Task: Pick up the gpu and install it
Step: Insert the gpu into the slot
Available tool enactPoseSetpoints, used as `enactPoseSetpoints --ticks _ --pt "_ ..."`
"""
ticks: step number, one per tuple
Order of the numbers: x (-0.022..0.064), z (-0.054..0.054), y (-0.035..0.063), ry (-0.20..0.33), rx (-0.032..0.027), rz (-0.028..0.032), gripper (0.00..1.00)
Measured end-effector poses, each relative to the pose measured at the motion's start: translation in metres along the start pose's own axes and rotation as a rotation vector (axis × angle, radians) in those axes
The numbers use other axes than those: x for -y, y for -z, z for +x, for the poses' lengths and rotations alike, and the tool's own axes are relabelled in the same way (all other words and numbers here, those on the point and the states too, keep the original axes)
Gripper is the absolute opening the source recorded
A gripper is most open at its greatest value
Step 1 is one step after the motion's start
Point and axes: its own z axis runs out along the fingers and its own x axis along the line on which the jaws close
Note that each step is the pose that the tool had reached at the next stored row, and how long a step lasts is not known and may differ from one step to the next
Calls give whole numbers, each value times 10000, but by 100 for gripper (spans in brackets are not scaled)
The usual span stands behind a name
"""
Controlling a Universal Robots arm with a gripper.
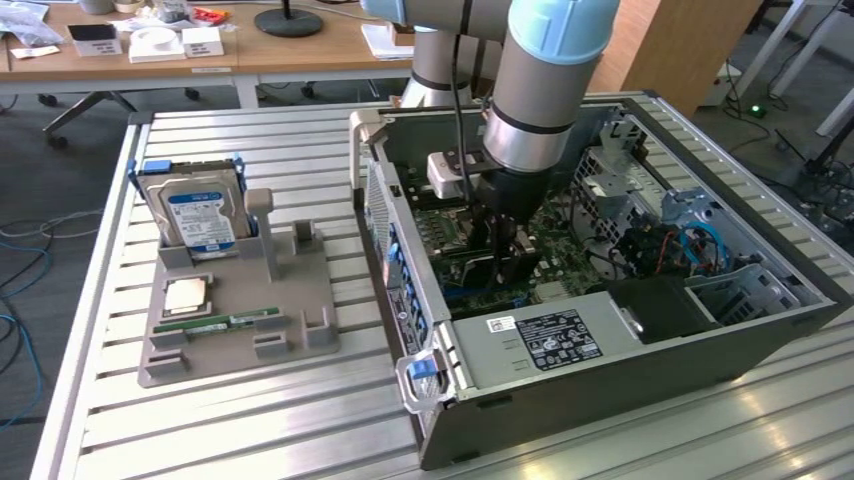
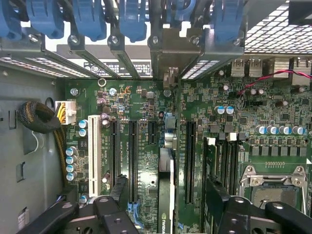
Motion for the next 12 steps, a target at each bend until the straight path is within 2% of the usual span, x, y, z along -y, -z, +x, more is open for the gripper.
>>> enactPoseSetpoints --ticks 5,12 --pt "1 -1 97 0 3 2 74" --pt "4 -2 295 0 2 1 74"
